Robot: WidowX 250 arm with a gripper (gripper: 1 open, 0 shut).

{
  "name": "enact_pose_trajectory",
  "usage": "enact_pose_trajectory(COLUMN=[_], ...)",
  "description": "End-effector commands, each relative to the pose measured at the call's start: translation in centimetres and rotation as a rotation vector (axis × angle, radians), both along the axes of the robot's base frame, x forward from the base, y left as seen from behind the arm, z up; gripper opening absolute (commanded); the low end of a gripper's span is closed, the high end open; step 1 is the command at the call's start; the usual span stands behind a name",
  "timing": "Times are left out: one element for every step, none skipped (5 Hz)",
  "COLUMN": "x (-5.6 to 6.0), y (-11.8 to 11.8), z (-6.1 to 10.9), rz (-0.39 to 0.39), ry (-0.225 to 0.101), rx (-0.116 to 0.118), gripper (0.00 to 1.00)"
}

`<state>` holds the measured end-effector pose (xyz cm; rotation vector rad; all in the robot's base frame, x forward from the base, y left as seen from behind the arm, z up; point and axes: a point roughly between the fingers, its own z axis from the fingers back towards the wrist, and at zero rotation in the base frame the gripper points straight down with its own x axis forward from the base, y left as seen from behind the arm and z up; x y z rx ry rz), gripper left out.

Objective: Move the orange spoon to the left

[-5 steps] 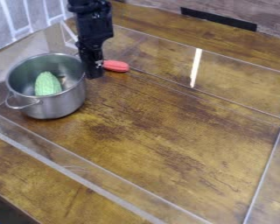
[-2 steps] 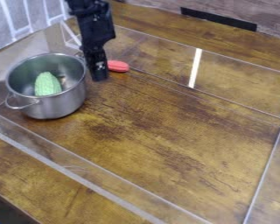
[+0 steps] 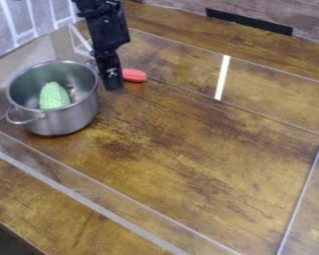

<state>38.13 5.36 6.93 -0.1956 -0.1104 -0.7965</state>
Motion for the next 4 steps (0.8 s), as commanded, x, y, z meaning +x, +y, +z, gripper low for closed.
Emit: enact_pose_trajectory(x=[0.7,0.8,0.7,0.6], y=[1.2,1.3,1.0,0.7], z=[1.5,1.3,1.9,2.4], rz=[0.02,0.017,0.018,0.018], ry=[-0.054,-0.049,-0.043,-0.036], rx=[0.002,-0.005,-0.008,-0.01], gripper=[0.0,0.0,0.0,0.0])
